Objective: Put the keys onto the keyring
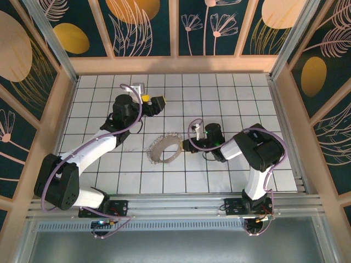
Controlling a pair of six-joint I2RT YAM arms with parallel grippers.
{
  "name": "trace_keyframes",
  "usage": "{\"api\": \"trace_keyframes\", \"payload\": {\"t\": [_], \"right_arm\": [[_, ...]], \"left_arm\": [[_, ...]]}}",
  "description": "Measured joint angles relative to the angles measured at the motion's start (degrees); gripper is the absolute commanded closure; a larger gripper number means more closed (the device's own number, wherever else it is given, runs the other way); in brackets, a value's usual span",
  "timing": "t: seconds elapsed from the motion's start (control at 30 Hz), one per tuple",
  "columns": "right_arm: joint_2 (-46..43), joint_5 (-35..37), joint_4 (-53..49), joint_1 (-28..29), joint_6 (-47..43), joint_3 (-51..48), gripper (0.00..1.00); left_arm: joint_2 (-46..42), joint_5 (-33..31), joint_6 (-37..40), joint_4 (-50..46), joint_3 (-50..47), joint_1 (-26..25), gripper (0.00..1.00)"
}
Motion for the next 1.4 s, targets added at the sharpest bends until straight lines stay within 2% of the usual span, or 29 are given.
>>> {"api": "trace_keyframes", "payload": {"t": [0.3, 0.83, 1.4], "right_arm": [[-0.15, -0.24, 0.0, 0.02, 0.02, -0.02, 0.75], [-0.15, 0.42, -2.01, 0.28, -0.09, 1.29, 0.76], [-0.15, 3.61, -3.96, 1.55, -2.01, 2.14, 0.85]], "left_arm": [[0.0, 0.02, -0.24, 0.37, -0.04, 0.0, 0.12], [0.0, 0.02, -0.24, 0.39, -0.33, 0.0, 0.12], [0.02, 0.04, -0.24, 0.39, -0.33, 0.0, 0.11]]}}
